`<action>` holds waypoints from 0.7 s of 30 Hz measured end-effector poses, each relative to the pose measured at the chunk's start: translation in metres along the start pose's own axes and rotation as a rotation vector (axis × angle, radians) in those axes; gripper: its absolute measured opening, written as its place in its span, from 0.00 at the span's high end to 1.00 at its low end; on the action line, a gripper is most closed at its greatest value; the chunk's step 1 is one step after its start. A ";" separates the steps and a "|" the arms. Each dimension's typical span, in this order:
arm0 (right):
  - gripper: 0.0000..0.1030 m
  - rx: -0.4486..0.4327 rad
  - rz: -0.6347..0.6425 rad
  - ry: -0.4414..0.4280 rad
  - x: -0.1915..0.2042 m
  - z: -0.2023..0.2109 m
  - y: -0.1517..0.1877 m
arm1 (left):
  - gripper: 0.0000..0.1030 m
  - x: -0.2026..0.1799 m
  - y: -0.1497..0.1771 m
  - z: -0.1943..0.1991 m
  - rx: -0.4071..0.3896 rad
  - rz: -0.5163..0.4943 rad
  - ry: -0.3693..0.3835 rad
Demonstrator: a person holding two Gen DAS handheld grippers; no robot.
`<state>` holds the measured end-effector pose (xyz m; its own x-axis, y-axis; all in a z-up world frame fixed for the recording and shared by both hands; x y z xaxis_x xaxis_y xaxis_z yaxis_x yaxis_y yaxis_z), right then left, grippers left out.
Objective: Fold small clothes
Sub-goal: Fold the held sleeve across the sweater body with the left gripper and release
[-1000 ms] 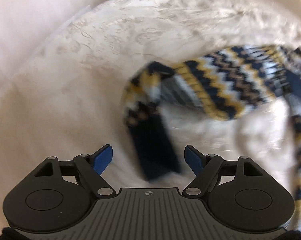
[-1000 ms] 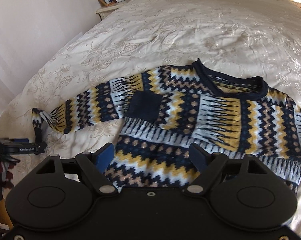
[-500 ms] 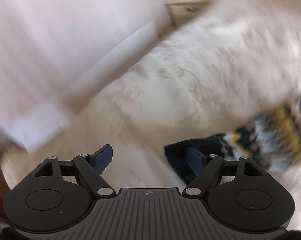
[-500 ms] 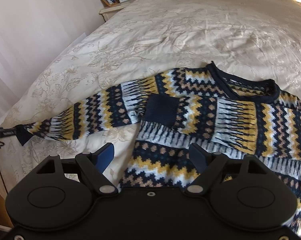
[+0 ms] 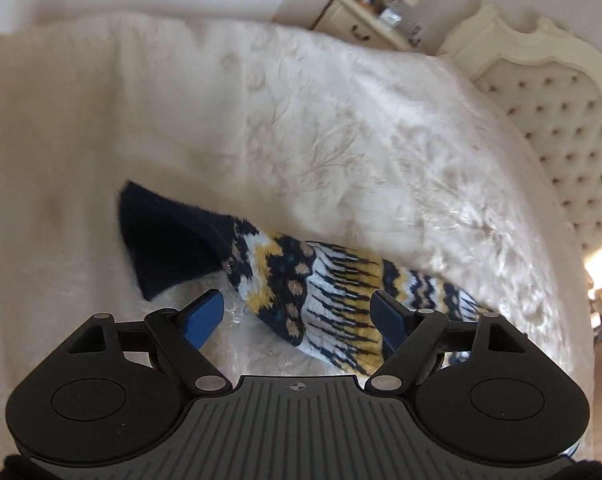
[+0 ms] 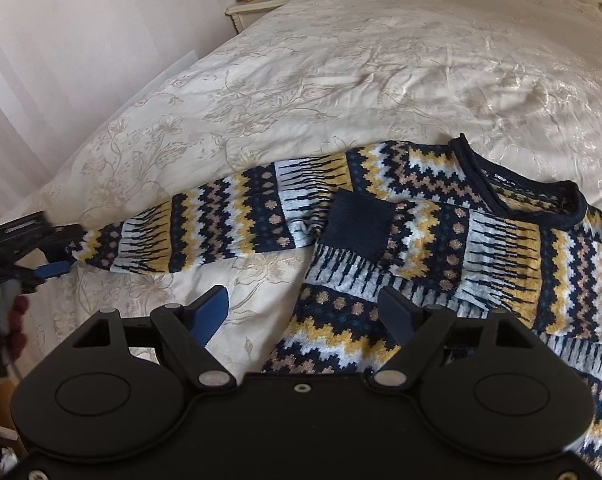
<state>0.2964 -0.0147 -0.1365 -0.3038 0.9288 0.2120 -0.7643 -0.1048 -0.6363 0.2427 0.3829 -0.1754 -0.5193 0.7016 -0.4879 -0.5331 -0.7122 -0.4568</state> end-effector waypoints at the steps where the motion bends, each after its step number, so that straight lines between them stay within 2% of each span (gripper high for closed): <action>1: 0.19 -0.002 0.000 0.003 0.000 0.001 0.000 | 0.23 0.000 -0.001 -0.008 0.008 0.021 0.002; 6: 0.19 0.003 -0.030 0.017 -0.008 0.004 0.004 | 0.23 0.005 -0.001 -0.029 0.017 0.107 -0.027; 8: 0.19 0.005 -0.039 0.024 -0.012 0.005 0.005 | 0.26 0.008 0.001 -0.034 0.028 0.145 -0.029; 9: 0.19 0.008 -0.041 0.027 -0.014 0.006 0.006 | 0.29 0.009 0.002 -0.037 0.039 0.177 -0.044; 10: 0.19 0.009 -0.044 0.029 -0.016 0.006 0.007 | 0.43 0.010 0.003 -0.038 0.037 0.205 -0.074; 11: 0.19 0.010 -0.048 0.031 -0.018 0.007 0.008 | 0.55 0.012 0.004 -0.037 0.037 0.229 -0.127; 13: 0.19 0.011 -0.057 0.032 -0.022 0.009 0.010 | 0.69 0.013 0.008 -0.039 0.070 0.234 -0.266; 14: 0.19 0.012 -0.060 0.032 -0.024 0.009 0.011 | 0.74 0.010 0.009 -0.040 0.084 0.217 -0.301; 15: 0.19 0.013 -0.063 0.032 -0.027 0.010 0.013 | 0.93 0.005 0.009 -0.040 0.078 0.198 -0.302; 18: 0.19 0.013 -0.084 0.027 -0.036 0.013 0.017 | 0.96 -0.019 0.004 -0.027 -0.021 0.139 -0.279; 21: 0.19 0.010 -0.106 0.025 -0.048 0.017 0.022 | 0.96 -0.061 -0.004 -0.006 -0.110 0.017 -0.245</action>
<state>0.2844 -0.0675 -0.1477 -0.2072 0.9434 0.2591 -0.7969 -0.0092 -0.6040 0.2806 0.3433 -0.1486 -0.6808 0.6649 -0.3074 -0.4543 -0.7124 -0.5348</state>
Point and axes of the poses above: each gripper's, at about its wrist camera, not at the fingertips, and z roughly against the way its jaws point, x to its left, y to its underside, the point moved 7 cm from there along -z, roughly the way its jaws point, and after that the axes turned 3 degrees about -x, right-handed, at the moved point
